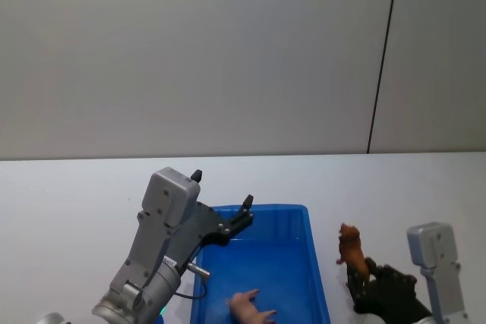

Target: Pick up the two dolls from the table and place them into the box.

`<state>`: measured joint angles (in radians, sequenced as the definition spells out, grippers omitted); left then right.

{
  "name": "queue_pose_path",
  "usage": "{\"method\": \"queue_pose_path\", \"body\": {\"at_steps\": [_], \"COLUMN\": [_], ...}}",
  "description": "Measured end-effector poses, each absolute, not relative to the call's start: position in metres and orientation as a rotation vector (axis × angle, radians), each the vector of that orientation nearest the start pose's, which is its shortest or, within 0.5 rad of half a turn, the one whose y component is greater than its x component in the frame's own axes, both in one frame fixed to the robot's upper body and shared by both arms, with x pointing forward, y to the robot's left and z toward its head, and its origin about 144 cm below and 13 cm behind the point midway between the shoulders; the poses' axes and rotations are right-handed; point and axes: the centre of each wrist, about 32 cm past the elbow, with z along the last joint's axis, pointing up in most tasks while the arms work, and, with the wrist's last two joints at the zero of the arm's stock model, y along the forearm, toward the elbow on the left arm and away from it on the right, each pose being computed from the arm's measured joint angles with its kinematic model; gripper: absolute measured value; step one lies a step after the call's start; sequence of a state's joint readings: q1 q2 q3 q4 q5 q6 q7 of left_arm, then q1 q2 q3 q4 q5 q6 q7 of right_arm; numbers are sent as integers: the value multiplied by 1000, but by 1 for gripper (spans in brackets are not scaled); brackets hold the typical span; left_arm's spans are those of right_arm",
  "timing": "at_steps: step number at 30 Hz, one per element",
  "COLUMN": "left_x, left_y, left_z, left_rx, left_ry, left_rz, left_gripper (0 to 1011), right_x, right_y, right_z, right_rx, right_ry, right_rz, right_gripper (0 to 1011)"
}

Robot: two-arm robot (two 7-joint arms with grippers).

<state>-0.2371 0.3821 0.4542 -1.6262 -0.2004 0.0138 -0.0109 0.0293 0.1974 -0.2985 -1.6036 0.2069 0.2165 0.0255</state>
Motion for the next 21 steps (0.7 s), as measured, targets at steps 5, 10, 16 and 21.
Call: {"method": "queue_pose_path", "body": {"at_steps": [5, 10, 16, 21], "left_x": [492, 492, 492, 492], "left_y": [198, 198, 198, 198], "left_z": [1204, 1204, 1204, 1204], "left_rx": [61, 61, 61, 61], "left_ry": [-268, -268, -268, -268], "left_rz": [1124, 1124, 1124, 1124], "left_gripper": [1001, 1001, 1001, 1001], "right_x": [454, 457, 463, 471], "right_y": [-188, -187, -184, -178], "right_z": [1155, 1165, 1176, 1182], "right_rx": [-134, -88, -35, -6], "right_ry": [92, 44, 4, 1], "right_rz": [-1216, -1179, -1112, -1047], "right_gripper": [275, 276, 275, 279]}}
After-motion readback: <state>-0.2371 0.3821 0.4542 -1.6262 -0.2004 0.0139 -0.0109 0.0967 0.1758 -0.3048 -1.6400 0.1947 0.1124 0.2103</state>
